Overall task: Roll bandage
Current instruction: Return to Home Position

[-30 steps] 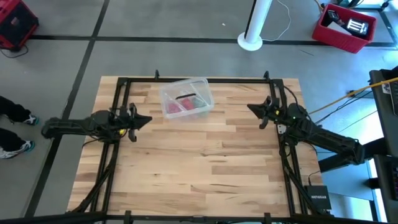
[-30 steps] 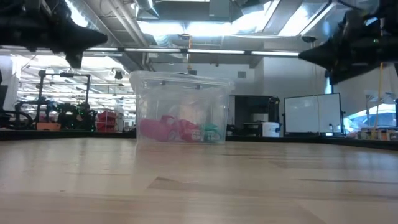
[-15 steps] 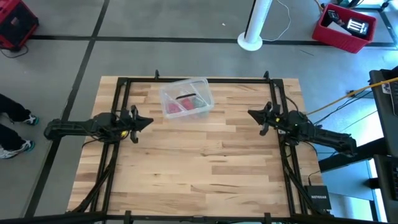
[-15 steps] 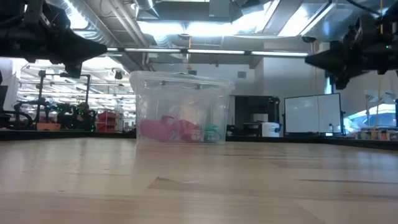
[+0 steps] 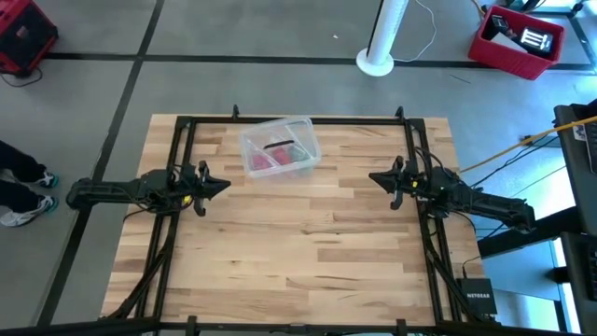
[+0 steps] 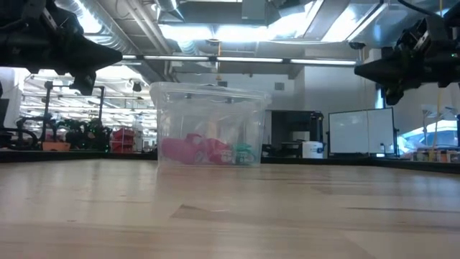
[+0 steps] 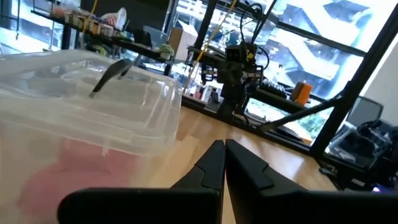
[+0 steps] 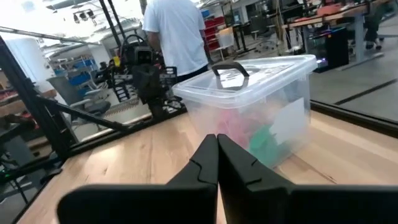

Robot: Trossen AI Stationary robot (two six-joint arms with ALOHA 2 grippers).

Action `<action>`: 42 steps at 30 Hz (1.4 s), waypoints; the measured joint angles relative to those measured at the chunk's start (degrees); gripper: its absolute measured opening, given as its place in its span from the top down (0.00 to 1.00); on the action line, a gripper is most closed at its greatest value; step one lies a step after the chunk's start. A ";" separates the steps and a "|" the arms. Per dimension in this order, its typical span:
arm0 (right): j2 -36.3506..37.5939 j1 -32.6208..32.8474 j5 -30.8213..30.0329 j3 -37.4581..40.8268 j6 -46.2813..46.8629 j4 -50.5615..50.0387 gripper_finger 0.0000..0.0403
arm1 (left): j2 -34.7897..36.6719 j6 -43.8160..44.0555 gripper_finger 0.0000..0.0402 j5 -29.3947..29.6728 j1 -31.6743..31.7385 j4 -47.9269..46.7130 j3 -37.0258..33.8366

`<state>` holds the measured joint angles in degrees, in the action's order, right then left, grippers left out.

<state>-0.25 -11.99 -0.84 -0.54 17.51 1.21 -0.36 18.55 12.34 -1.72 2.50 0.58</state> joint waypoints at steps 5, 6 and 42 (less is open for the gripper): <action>0.02 0.00 0.04 0.00 0.11 -0.04 0.99 | 0.02 0.60 0.99 0.07 0.00 0.02 0.00; 0.02 0.00 0.20 0.00 0.12 -0.10 0.99 | 0.02 0.42 0.99 0.07 0.00 0.02 0.00; 0.02 -0.02 0.31 0.09 0.21 -0.44 0.99 | 0.01 -0.73 0.99 0.09 0.00 -0.02 0.00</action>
<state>-0.23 -12.01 -0.53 -0.45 17.71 0.78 -0.35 17.82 12.43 -1.72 2.48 0.58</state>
